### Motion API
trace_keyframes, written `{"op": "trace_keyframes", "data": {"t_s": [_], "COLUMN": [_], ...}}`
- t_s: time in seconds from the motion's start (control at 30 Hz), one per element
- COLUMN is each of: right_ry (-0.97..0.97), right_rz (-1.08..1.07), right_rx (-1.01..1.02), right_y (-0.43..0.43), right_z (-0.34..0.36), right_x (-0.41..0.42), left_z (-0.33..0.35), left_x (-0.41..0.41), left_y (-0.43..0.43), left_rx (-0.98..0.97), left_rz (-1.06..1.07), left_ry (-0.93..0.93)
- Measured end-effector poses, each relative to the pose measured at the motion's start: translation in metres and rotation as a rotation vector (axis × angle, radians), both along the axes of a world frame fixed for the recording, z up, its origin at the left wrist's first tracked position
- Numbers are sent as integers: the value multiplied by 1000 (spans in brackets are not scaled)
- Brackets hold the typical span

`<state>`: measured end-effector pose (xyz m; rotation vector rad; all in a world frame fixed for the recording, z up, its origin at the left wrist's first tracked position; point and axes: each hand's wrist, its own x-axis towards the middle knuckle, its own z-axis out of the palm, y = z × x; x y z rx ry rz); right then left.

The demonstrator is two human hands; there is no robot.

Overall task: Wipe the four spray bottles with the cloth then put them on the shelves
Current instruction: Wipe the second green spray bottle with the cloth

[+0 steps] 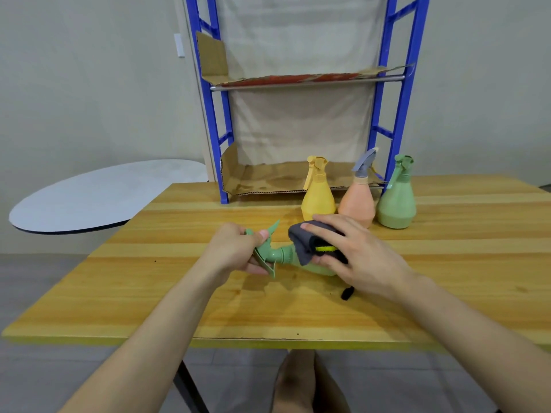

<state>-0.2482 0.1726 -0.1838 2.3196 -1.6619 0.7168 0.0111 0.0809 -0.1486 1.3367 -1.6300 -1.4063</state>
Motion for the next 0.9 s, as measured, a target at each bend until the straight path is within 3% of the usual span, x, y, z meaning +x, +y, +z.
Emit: {"op": "trace_keyframes", "data": {"t_s": [0.13,0.4,0.57,0.63,0.7,0.8,0.9], "right_ry": [219,141,190,231,150,-125,-502], "right_rz": [49,103,64,39,16,-44,-134], "right_rx": [-117,-49,-92,-131,-116,-3,197], "right_y": [1,20,22,16,8,-4,-10], "right_z": [-6,-5,-8,-6,-2,6,16], "right_x": [13,-24,-19,-2,11,9,-7], "left_z": [3,4,8,6,4,4,3], "left_x": [1,10,4,-4,-8,-5,0], "left_y": [0,-1,-3,1,5,4,7], "left_rx": [80,204,163,91,-31,-329,-733], "left_rz": [-35,-107,-81,-108,-116,-88,-98], "left_ry": [9,103,59,7,-21,-59,-228]}}
